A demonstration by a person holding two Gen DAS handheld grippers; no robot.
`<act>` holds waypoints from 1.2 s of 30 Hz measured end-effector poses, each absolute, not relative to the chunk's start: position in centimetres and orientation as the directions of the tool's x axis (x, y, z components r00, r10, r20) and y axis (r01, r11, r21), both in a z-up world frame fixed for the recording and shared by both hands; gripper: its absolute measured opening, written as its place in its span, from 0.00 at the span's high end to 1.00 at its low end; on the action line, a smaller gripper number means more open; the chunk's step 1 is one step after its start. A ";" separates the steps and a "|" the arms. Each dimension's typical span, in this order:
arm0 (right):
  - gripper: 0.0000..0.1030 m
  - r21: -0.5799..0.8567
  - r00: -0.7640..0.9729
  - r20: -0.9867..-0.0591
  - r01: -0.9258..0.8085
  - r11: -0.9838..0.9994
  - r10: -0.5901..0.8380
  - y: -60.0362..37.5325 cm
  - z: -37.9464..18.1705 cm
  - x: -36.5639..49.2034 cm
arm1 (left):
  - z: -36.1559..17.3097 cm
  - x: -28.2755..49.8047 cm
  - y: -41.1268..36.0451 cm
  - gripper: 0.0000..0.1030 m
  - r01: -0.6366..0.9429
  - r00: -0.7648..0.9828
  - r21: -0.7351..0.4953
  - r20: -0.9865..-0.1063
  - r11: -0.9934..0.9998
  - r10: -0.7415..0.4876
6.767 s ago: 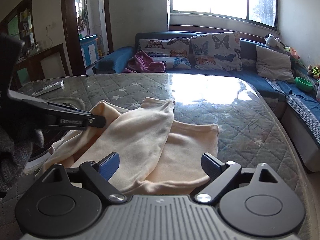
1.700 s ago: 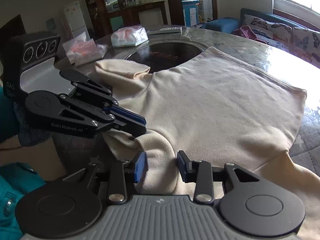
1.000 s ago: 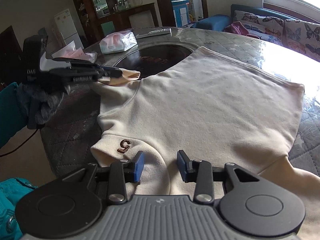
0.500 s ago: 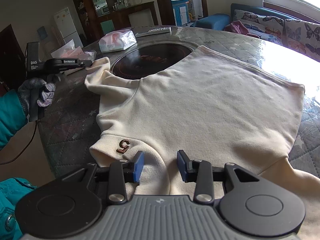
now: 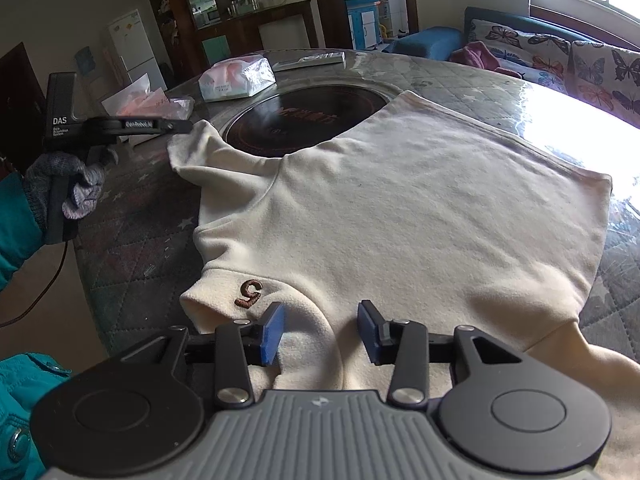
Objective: Fold clothes
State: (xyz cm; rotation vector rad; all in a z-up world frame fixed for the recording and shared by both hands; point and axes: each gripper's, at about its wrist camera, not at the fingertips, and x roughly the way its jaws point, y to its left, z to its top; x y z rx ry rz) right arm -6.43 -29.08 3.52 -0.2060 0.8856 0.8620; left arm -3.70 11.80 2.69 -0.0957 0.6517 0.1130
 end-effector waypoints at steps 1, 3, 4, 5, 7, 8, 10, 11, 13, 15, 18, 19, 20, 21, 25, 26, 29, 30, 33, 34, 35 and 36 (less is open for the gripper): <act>0.59 0.179 0.331 -0.749 -0.733 0.656 0.574 -29.1 3.5 -6.4 | 2.2 -3.1 11.5 0.90 -0.122 0.772 -0.039 -0.631 0.992 0.070; 0.59 0.182 0.332 -0.747 -0.732 0.657 0.576 -29.1 3.5 -6.4 | 1.8 -2.1 11.1 0.90 -0.102 0.763 0.008 -0.641 0.995 0.083; 0.59 0.183 0.332 -0.747 -0.731 0.657 0.577 -29.1 3.5 -6.4 | 1.6 -1.6 11.0 0.89 -0.093 0.764 0.035 -0.638 0.995 0.094; 0.59 0.184 0.331 -0.746 -0.731 0.657 0.577 -29.1 3.5 -6.4 | 1.5 -1.1 10.9 0.89 -0.085 0.766 0.063 -0.634 0.994 0.105; 0.59 0.185 0.330 -0.746 -0.732 0.656 0.579 -29.1 3.5 -6.4 | 1.3 -0.2 10.8 0.89 -0.074 0.768 0.110 -0.628 0.991 0.127; 0.59 0.186 0.330 -0.745 -0.731 0.656 0.579 -29.1 3.5 -6.4 | 1.3 0.1 10.9 0.89 -0.082 0.765 0.115 -0.629 0.990 0.136; 0.59 0.187 0.330 -0.746 -0.730 0.657 0.579 -29.1 3.5 -6.3 | 1.2 0.8 11.2 0.88 -0.096 0.760 0.125 -0.631 0.987 0.154; 0.59 0.187 0.331 -0.746 -0.730 0.658 0.578 -29.1 3.5 -6.3 | 1.2 1.2 11.4 0.85 -0.103 0.757 0.130 -0.632 0.986 0.163; 0.58 0.186 0.333 -0.744 -0.729 0.659 0.579 -29.1 3.5 -6.4 | 1.2 1.9 11.7 0.77 -0.117 0.752 0.141 -0.634 0.983 0.181; 0.58 0.190 0.338 -0.741 -0.724 0.663 0.581 -29.2 3.5 -6.5 | 1.5 1.7 11.9 0.75 -0.149 0.749 0.125 -0.634 0.981 0.194; 0.58 0.194 0.352 -0.728 -0.717 0.669 0.588 -29.5 3.9 -6.5 | 2.5 0.6 11.2 0.76 -0.161 0.765 0.070 -0.622 0.984 0.169; 0.58 0.191 0.364 -0.722 -0.713 0.675 0.589 -29.7 4.2 -6.4 | 3.0 0.1 10.7 0.76 -0.146 0.778 0.046 -0.612 0.988 0.144; 0.58 0.188 0.380 -0.717 -0.701 0.688 0.584 -30.1 4.3 -6.2 | 3.3 -0.3 10.1 0.76 -0.127 0.785 0.028 -0.608 0.992 0.117; 0.58 0.186 0.398 -0.714 -0.685 0.704 0.576 -30.5 4.4 -5.9 | 3.3 -0.4 9.2 0.76 -0.099 0.785 0.018 -0.613 0.995 0.089; 0.58 0.179 0.466 -0.699 -0.619 0.765 0.542 -32.2 4.7 -4.7 | 3.2 -0.7 5.7 0.76 0.011 0.775 -0.022 -0.632 1.000 -0.023; 0.58 0.177 0.481 -0.696 -0.604 0.777 0.532 -32.6 4.7 -4.4 | 3.2 -0.8 4.9 0.76 0.039 0.770 -0.033 -0.636 0.999 -0.051; 0.58 0.169 0.514 -0.697 -0.559 0.812 0.500 -33.6 4.1 -3.4 | 3.1 -1.0 2.2 0.76 0.120 0.752 -0.065 -0.646 0.991 -0.134; 0.58 0.172 0.520 -0.702 -0.540 0.824 0.487 -34.0 3.7 -3.1 | 3.1 -1.1 1.4 0.76 0.147 0.744 -0.076 -0.649 0.986 -0.161; 0.59 0.178 0.532 -0.712 -0.496 0.850 0.459 -35.1 3.0 -2.6 | 3.0 -1.3 -1.3 0.76 0.227 0.716 -0.110 -0.654 0.968 -0.242; 0.59 0.181 0.536 -0.711 -0.484 0.856 0.454 -35.6 2.8 -2.7 | 3.0 -1.4 -2.1 0.76 0.253 0.706 -0.121 -0.656 0.960 -0.269; 0.59 0.185 0.542 -0.707 -0.478 0.859 0.454 -36.0 2.9 -2.9 | 3.0 -1.5 -2.8 0.76 0.273 0.697 -0.130 -0.657 0.953 -0.289; 0.59 0.188 0.549 -0.701 -0.473 0.861 0.455 -36.4 3.2 -3.1 | 3.0 -1.8 -3.1 0.76 0.287 0.693 -0.131 -0.656 0.949 -0.300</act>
